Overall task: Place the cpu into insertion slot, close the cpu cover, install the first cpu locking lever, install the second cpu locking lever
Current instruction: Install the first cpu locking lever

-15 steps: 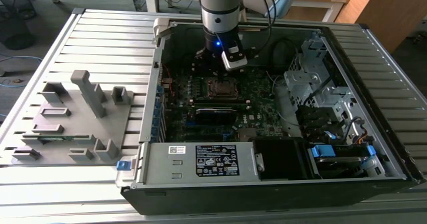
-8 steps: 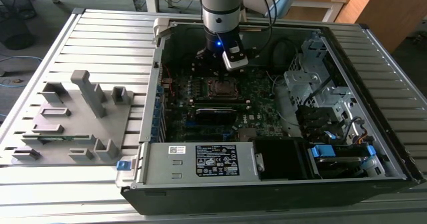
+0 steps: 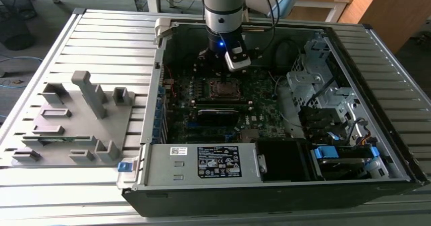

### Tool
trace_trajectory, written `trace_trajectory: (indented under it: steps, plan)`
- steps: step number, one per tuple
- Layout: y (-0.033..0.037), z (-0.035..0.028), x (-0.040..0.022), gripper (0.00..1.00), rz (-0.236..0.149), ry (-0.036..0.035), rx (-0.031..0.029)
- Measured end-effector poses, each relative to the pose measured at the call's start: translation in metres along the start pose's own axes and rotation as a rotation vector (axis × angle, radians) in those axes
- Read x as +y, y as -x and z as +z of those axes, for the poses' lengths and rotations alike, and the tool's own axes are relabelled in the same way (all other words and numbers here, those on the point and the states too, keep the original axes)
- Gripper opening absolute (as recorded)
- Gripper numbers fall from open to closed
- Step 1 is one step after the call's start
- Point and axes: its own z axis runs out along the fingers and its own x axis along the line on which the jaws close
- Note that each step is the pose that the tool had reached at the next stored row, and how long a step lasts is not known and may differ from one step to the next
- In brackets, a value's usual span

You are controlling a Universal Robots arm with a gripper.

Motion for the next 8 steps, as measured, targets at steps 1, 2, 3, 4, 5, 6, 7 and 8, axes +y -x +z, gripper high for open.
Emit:
trace_trajectory:
  steps: [1,2,3,4,5,6,7,8]
  plan:
    - [0.0007,0.0001,0.0002,0.11,0.0,-0.0001,0.0001]
    - [0.0015,0.0002,0.0003,0.11,0.0,-0.0001,0.0001]
    - [0.0027,0.0003,0.0006,0.11,0.0,0.0,0.0]
    - [0.0039,0.0004,0.0008,0.11,0.0,0.0,0.0]
    - [0.0054,0.0006,0.0011,0.11,0.0,0.0,0.0001]
    - [0.0068,0.0008,0.0015,0.11,0.0,0.0,0.0001]
    - [0.0073,0.0009,0.0015,0.11,0.0,0.0,0.0001]
    - [0.0073,0.0008,0.0015,0.11,0.0,-0.0001,0.0001]
